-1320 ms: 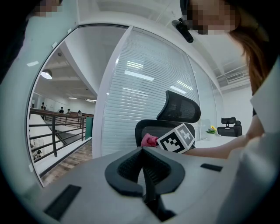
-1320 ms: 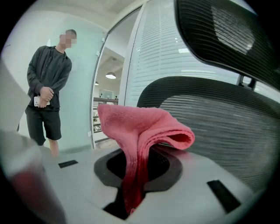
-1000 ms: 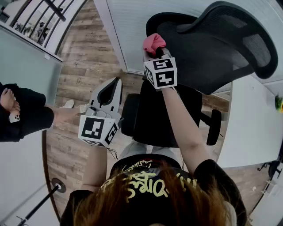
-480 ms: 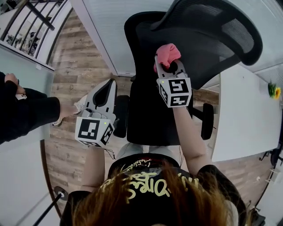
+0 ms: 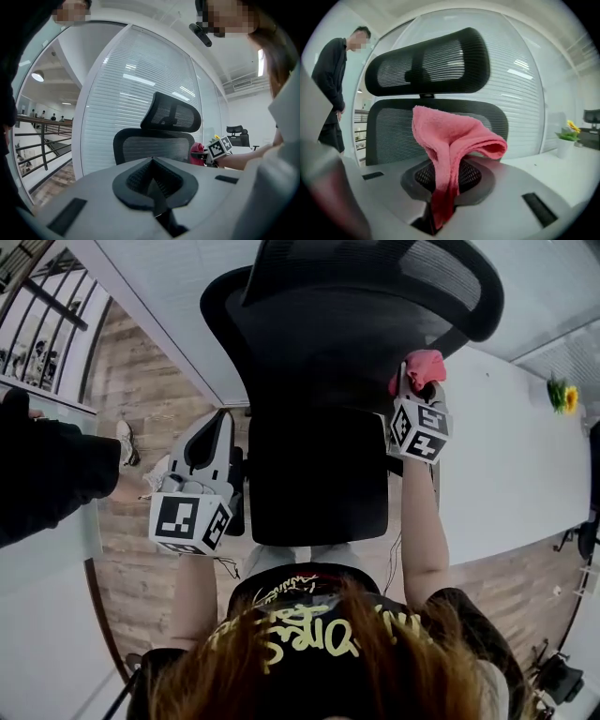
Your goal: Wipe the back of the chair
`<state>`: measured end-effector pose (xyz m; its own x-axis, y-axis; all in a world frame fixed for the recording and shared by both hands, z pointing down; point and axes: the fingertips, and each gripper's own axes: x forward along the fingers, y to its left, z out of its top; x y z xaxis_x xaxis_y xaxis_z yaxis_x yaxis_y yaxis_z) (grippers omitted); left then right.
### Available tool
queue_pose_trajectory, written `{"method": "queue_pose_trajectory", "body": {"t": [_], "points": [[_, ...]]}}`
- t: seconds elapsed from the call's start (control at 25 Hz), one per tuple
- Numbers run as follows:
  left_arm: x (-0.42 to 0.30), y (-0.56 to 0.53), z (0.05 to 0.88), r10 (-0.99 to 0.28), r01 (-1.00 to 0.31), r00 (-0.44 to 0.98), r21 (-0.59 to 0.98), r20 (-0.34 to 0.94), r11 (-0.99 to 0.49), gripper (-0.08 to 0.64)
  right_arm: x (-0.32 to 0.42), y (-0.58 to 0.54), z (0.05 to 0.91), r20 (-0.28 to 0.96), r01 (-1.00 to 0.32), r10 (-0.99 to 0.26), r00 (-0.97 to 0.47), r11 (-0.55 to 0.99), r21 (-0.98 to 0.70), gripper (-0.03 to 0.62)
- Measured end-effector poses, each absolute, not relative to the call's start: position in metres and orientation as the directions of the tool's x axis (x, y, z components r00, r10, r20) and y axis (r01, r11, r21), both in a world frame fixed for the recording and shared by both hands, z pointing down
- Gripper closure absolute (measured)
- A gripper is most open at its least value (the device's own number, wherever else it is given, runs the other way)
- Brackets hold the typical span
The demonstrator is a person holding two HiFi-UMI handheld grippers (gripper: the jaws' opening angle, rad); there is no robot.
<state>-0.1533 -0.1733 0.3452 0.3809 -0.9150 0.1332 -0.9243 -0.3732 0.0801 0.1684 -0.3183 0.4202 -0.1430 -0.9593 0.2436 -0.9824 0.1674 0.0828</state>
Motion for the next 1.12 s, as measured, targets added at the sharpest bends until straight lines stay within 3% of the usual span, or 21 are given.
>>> {"method": "queue_pose_trajectory", "body": {"t": [0.2, 0.4, 0.72, 1.12], "points": [[-0.130, -0.175, 0.345, -0.909, -0.919, 0.394, 0.077, 0.137, -0.387, 0.568, 0.236, -0.328, 0.431, 0.285, -0.999, -0.958, -0.014, 0.022, 0.024, 0.528], [-0.112, -0.173, 0.344, -0.909, -0.920, 0.392, 0.075, 0.143, -0.385, 0.568, 0.263, -0.341, 0.447, 0.339, -0.999, -0.941, 0.004, -0.016, -0.031, 0.528], [-0.102, -0.171, 0.348, -0.919, -0.932, 0.363, 0.069, 0.157, -0.356, 0.568, 0.261, -0.361, 0.473, 0.405, -1.000, -0.914, -0.011, 0.016, 0.009, 0.528], [-0.108, -0.173, 0.352, -0.926, -0.940, 0.342, 0.079, 0.162, -0.333, 0.568, 0.248, -0.364, 0.474, 0.392, -0.998, -0.919, 0.051, -0.032, 0.054, 0.528]]}}
